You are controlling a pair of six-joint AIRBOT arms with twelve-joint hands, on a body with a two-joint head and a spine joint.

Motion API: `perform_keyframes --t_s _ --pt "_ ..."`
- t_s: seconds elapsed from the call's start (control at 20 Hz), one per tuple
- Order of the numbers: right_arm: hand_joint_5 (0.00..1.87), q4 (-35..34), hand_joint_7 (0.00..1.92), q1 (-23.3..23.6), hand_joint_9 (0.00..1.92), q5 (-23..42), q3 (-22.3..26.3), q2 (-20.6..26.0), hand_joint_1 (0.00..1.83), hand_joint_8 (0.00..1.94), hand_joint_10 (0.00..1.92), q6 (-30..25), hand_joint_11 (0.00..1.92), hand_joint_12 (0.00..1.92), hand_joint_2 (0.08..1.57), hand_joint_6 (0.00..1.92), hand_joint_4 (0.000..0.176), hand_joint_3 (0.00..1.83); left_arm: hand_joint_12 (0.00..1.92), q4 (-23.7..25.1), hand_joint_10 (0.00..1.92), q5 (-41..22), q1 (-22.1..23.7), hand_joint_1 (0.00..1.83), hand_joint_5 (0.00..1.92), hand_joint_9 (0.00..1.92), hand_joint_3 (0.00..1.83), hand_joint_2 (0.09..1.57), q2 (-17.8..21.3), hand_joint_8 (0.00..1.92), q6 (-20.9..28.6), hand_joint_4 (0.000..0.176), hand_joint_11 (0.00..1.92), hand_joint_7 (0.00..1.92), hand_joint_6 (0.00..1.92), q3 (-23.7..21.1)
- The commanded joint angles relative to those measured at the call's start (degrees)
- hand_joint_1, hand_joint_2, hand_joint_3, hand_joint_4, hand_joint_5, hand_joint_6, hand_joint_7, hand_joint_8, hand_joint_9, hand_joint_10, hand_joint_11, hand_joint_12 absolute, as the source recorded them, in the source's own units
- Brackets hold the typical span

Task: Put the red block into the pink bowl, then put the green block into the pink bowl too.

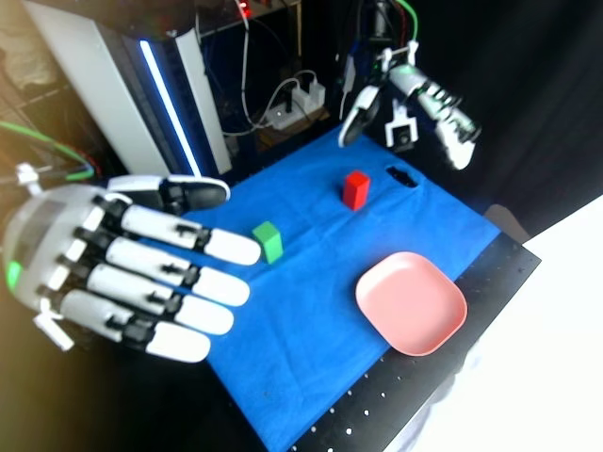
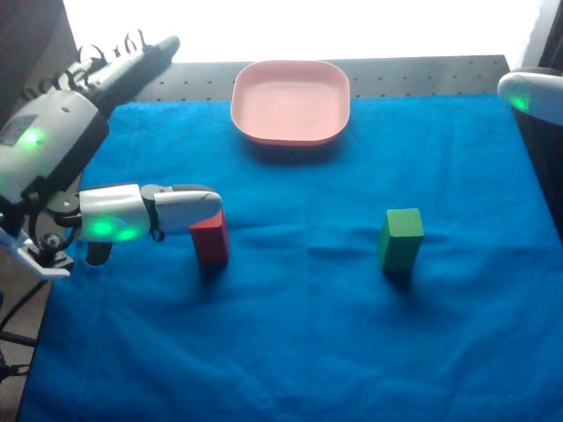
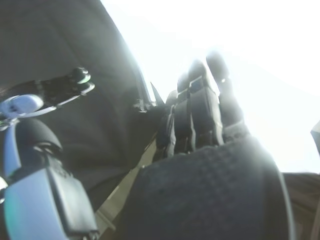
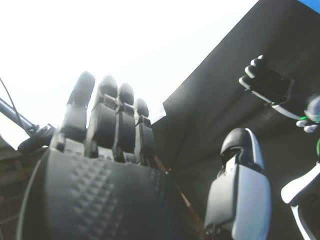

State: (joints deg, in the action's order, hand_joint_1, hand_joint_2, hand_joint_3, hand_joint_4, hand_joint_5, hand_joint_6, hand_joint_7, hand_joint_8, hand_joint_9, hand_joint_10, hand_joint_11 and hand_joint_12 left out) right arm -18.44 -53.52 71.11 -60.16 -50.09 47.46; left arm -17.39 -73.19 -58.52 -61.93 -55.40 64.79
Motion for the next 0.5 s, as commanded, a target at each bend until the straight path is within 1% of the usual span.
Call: perform_keyframes --t_s 0.0,0.1,0.15,0.2,0.25,0.3,0.35,0.4,0.45 --pt "0.28 0.33 0.39 0.37 0.36 6.83 -0.21 -0.07 0.47 0.01 0.01 -0.36 0.00 0.72 0.84 0.00 0.026 0.00 1.00 0.70 0.01 -7.36 0.29 0.56 0.18 0.36 0.00 0.82 -0.31 0.01 0.82 0.001 0.00 0.32 0.01 -0.12" --pt "0.28 0.32 0.39 0.35 0.36 6.80 -0.29 -0.16 0.46 0.00 0.00 -0.36 0.00 0.72 0.84 0.00 0.018 0.00 1.03 0.76 0.02 -7.62 -0.33 0.52 0.21 0.39 0.01 0.83 -0.73 0.01 1.62 0.000 0.00 0.35 0.01 -0.19" --pt "0.28 0.31 0.39 0.34 0.35 6.78 -0.34 -0.23 0.46 0.00 0.00 -0.36 0.00 0.72 0.83 0.00 0.024 0.00 1.05 0.90 0.02 -7.64 -0.57 0.52 0.22 0.41 0.00 0.83 -0.83 0.01 1.73 0.000 0.00 0.36 0.01 -0.35" --pt "0.27 0.31 0.40 0.34 0.36 6.78 -0.37 -0.27 0.45 0.00 0.00 -0.36 0.00 0.74 0.85 0.00 0.020 0.00 1.09 1.02 0.02 -7.66 -0.72 0.53 0.22 0.44 0.00 0.83 -0.87 0.01 1.74 0.000 0.00 0.38 0.01 -0.50" --pt "0.27 0.30 0.40 0.33 0.36 6.75 -0.45 -0.39 0.46 0.00 0.00 -0.36 0.00 0.72 0.84 0.00 0.028 0.00 1.12 1.42 0.02 -7.63 -1.03 0.54 0.24 0.46 0.00 0.84 -0.92 0.01 1.80 0.000 0.00 0.40 0.01 -0.82" --pt "0.28 0.30 0.40 0.31 0.36 6.74 -0.50 -0.47 0.46 0.00 0.00 -0.36 0.00 0.71 0.84 0.00 0.030 0.00 1.09 1.80 0.01 -7.39 -1.21 0.57 0.24 0.45 0.01 0.85 -0.93 0.00 1.93 0.000 0.00 0.39 0.00 -1.03" --pt "0.29 0.29 0.42 0.25 0.37 6.70 -0.57 -0.54 0.45 0.01 0.00 -0.36 0.00 0.73 0.84 0.00 0.035 0.00 1.13 2.20 0.02 -7.13 -1.39 0.56 0.25 0.48 0.01 0.87 -0.93 0.00 2.16 0.000 0.01 0.41 0.00 -1.21" --pt "0.29 0.27 0.42 0.19 0.38 6.67 -0.65 -0.63 0.44 0.00 0.00 -0.36 0.00 0.76 0.84 0.00 0.024 0.00 1.12 2.59 0.02 -7.04 -1.66 0.61 0.28 0.52 0.00 0.87 -0.98 0.01 2.42 0.000 0.03 0.46 0.01 -1.35" --pt "0.29 0.24 0.42 0.16 0.38 6.67 -0.70 -0.71 0.44 0.00 0.00 -0.36 0.00 0.76 0.84 0.00 0.024 0.00 1.12 2.87 0.02 -7.01 -1.86 0.61 0.28 0.52 0.00 0.87 -1.02 0.01 2.50 0.000 0.03 0.46 0.01 -1.50"
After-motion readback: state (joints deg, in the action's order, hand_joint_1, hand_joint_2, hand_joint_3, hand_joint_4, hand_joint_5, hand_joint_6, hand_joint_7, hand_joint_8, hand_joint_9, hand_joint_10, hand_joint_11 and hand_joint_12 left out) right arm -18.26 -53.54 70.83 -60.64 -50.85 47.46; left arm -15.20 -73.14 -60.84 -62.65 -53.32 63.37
